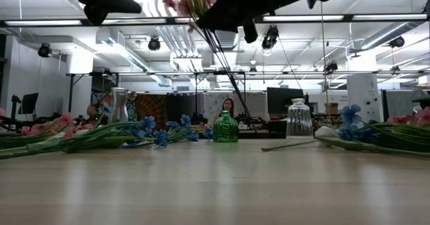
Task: Sort flowers into vase by color
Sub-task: Put the middle pink flowers into the green vase
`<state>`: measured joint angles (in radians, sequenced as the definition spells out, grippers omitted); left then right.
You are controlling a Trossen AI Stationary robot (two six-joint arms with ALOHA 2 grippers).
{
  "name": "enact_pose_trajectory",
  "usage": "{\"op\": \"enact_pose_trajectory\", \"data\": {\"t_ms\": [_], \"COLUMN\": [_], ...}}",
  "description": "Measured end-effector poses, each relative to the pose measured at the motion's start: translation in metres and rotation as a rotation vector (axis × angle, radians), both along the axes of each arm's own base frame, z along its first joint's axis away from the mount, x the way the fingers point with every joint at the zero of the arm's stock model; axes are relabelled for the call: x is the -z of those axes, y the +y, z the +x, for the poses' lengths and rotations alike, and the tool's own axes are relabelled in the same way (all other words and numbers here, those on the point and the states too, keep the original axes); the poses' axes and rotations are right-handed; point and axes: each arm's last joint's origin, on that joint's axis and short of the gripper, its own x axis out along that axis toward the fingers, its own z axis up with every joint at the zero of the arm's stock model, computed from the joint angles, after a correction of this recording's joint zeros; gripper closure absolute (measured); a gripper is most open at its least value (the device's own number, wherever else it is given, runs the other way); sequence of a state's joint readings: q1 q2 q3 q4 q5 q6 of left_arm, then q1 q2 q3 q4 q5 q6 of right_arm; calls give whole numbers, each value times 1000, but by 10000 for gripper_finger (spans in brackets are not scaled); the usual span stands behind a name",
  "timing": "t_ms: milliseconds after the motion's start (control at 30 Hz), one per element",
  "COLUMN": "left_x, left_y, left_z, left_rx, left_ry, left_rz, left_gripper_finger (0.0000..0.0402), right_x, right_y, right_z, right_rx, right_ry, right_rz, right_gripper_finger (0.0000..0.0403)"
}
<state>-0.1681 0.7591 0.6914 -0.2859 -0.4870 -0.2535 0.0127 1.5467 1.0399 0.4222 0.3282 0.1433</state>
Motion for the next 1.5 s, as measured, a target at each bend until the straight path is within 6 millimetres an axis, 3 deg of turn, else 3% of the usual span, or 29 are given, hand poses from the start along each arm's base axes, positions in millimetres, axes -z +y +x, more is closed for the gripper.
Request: {"op": "enact_pose_trajectory", "data": {"t_ms": [367, 700, 933, 1200, 1500], "left_x": [7, 7, 10, 14, 1], "left_y": [-1, -1, -2, -4, -3], "left_z": [9, 8, 13, 25, 16], "left_rx": [6, 10, 23, 71, 52], "left_ry": [53, 56, 86, 143, 228], "left_rz": [25, 38, 75, 203, 145], "left_gripper_finger": [402, 402, 402, 402, 402], "right_x": [-6, 8, 1, -22, -42], "right_y": [-11, -15, -48, -92, -76], "right_z": [-5, -32, -31, -20, -27], "right_rx": [-121, -118, -59, -335, -508], "right_ry": [-234, -469, -481, -422, -457], "right_rz": [-114, -290, -276, -168, -217], "right_gripper_finger": [374, 374, 374, 374, 374]}}
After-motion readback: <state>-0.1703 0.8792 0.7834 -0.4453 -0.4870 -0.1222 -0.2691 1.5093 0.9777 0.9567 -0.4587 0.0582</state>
